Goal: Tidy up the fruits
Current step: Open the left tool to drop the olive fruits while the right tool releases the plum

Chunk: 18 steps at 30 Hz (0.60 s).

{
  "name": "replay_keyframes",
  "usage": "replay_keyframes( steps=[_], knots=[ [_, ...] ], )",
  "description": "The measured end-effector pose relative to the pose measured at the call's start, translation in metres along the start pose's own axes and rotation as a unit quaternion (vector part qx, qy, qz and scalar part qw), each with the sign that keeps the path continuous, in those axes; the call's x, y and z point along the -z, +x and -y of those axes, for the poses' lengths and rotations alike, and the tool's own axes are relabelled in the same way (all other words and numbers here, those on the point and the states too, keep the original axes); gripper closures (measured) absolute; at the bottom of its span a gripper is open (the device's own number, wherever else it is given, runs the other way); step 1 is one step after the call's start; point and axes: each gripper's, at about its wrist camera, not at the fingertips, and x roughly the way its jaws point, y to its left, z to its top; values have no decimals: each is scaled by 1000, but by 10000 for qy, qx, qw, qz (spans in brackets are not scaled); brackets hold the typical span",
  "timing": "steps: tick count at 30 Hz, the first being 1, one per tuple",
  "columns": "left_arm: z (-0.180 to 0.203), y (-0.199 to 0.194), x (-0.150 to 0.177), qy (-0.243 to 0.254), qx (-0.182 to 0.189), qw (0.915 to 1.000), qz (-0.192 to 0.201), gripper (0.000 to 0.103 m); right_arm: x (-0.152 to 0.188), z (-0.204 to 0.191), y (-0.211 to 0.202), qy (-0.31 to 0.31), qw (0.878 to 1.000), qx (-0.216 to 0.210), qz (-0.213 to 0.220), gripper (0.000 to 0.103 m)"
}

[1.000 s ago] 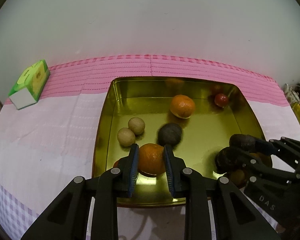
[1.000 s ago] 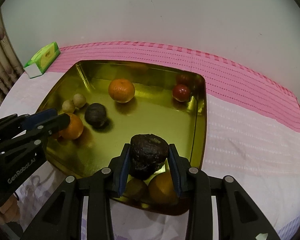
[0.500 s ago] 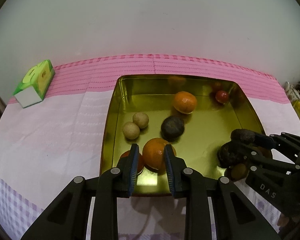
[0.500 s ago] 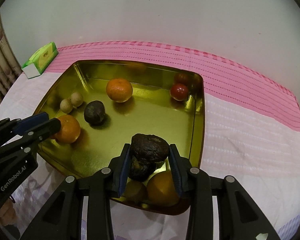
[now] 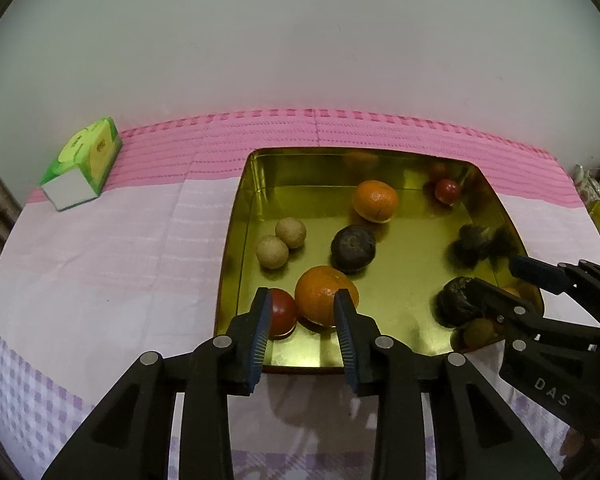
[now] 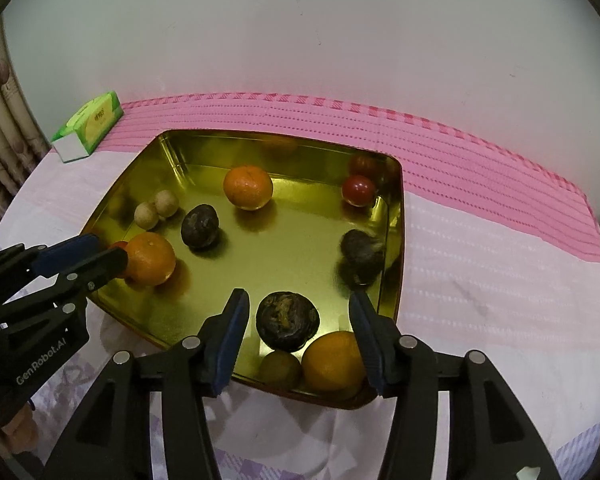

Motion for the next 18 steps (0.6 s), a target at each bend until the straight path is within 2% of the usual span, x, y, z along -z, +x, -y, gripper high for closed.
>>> replay_keyframes(
  steps=[7, 18],
  knots=[
    [2, -15, 11, -9, -242, 9997, 99, 69, 5, 0, -17, 189, 9998, 23, 36, 49],
    [-6, -47, 29, -389, -400, 9980, 283, 69, 24, -8, -42, 360, 9992, 31, 162, 43]
  ],
)
